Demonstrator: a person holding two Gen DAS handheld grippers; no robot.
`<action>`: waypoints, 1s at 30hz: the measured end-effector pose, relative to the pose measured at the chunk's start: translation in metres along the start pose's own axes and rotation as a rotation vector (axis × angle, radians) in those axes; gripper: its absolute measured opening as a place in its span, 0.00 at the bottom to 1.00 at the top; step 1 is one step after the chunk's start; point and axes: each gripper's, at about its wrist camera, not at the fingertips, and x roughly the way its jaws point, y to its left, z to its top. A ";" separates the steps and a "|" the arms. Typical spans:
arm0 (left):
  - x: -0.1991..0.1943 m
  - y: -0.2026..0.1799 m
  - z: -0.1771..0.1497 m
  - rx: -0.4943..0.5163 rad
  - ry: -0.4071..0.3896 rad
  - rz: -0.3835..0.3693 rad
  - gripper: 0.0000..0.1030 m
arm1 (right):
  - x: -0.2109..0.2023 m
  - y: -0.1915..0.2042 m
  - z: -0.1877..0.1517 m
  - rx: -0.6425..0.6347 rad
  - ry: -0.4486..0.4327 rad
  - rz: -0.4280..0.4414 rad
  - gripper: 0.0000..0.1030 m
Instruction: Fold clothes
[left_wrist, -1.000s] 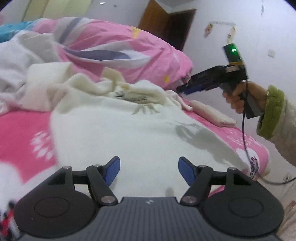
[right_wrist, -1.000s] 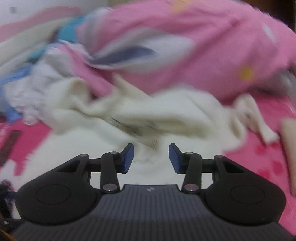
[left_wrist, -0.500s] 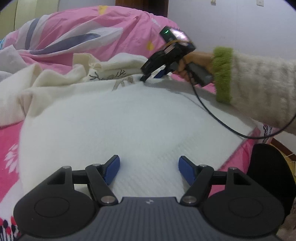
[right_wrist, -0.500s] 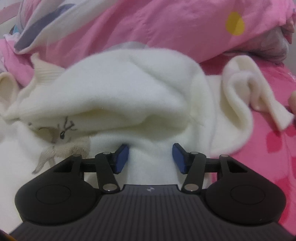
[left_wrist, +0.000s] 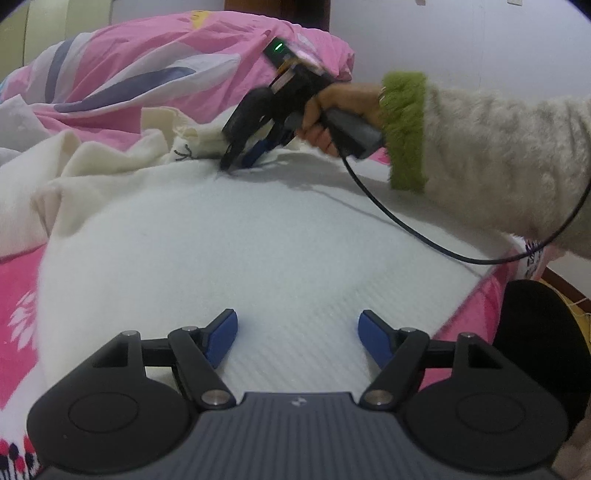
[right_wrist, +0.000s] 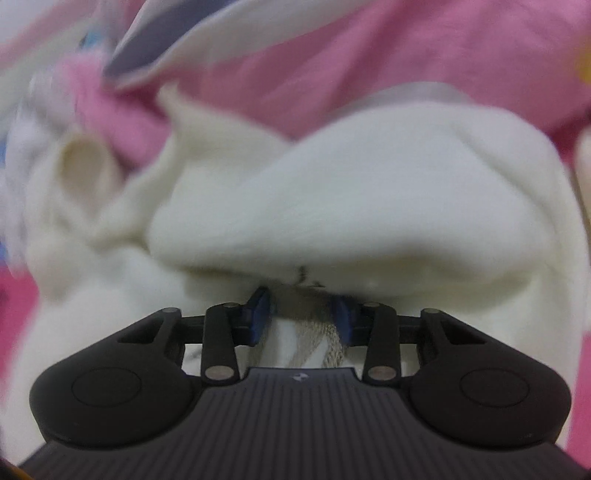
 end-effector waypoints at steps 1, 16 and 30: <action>0.000 0.000 0.000 0.003 0.000 -0.004 0.72 | -0.013 -0.005 0.000 0.015 -0.009 -0.011 0.33; 0.003 0.004 0.003 -0.011 0.021 -0.011 0.72 | -0.052 -0.132 -0.023 0.154 -0.005 -0.142 0.26; 0.008 0.002 0.006 -0.020 0.040 -0.010 0.77 | -0.162 -0.112 -0.158 -0.135 -0.050 -0.082 0.26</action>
